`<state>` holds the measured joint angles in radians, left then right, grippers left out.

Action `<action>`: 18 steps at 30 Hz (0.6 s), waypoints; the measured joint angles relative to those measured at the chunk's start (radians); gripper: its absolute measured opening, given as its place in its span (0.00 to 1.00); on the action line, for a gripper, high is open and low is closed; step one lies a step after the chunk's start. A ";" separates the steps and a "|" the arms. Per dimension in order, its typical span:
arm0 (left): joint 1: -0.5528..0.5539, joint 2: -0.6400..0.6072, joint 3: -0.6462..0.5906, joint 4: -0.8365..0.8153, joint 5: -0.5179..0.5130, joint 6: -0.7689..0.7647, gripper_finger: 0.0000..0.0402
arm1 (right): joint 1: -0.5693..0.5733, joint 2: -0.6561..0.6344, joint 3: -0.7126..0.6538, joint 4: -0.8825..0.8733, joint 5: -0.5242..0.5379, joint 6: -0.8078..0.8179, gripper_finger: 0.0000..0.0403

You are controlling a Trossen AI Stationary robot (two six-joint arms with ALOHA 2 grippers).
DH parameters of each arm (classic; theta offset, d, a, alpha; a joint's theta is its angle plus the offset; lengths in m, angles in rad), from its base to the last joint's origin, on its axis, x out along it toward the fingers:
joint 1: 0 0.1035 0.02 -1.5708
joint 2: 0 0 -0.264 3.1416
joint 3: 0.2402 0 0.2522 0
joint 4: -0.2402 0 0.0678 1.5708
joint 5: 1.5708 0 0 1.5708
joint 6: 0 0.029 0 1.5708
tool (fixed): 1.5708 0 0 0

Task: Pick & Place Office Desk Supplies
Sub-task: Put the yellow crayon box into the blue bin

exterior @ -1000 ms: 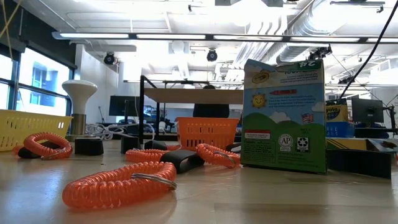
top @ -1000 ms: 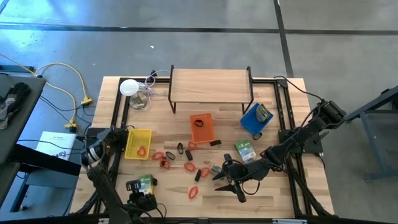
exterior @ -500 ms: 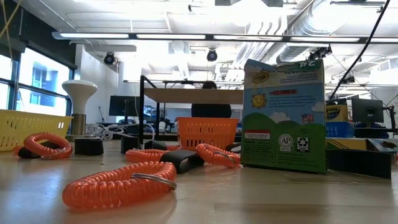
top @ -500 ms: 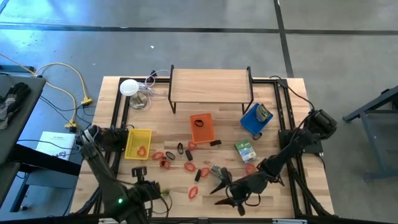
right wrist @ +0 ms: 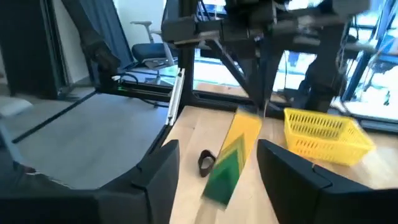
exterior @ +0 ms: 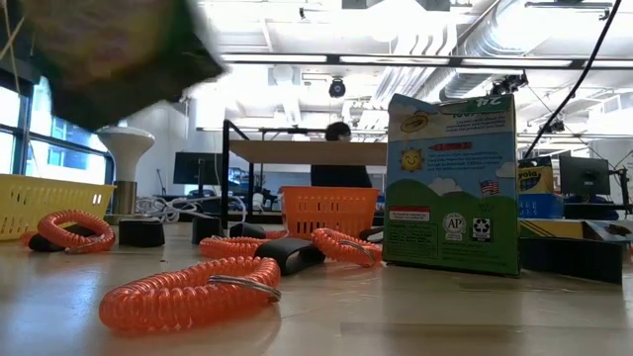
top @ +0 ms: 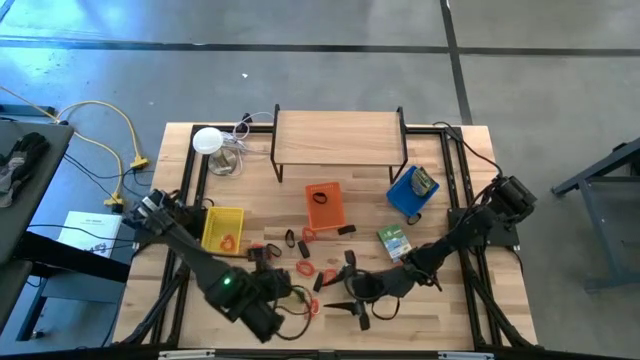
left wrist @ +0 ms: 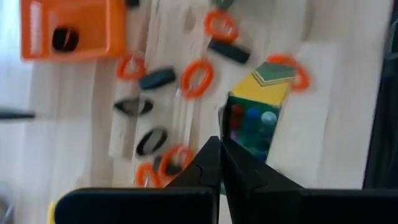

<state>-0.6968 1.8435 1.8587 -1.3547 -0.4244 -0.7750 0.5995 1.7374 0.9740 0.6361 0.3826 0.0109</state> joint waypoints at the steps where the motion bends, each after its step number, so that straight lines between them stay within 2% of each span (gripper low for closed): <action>1: 0.009 0.000 0.000 0.030 0.000 0.026 0.00 | 0.003 0.000 0.002 0.000 0.014 -0.022 0.54; 5: 0.036 0.000 0.000 0.136 -0.002 0.122 0.00 | 0.018 0.000 0.002 -0.002 0.110 -0.058 0.61; 11: 0.063 0.000 0.000 0.245 -0.018 0.224 0.00 | 0.015 0.001 0.002 -0.053 0.189 -0.061 0.71; 14: 0.069 0.000 0.000 0.275 -0.019 0.267 0.00 | 0.004 0.002 0.002 -0.073 0.183 -0.061 0.74; 18: 0.077 0.000 0.000 0.298 -0.018 0.283 0.00 | -0.013 0.008 0.002 -0.078 0.118 -0.033 0.75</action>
<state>-0.6196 1.8435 1.8587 -1.0565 -0.4419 -0.4923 0.5867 1.7456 0.9760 0.5578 0.5010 -0.0219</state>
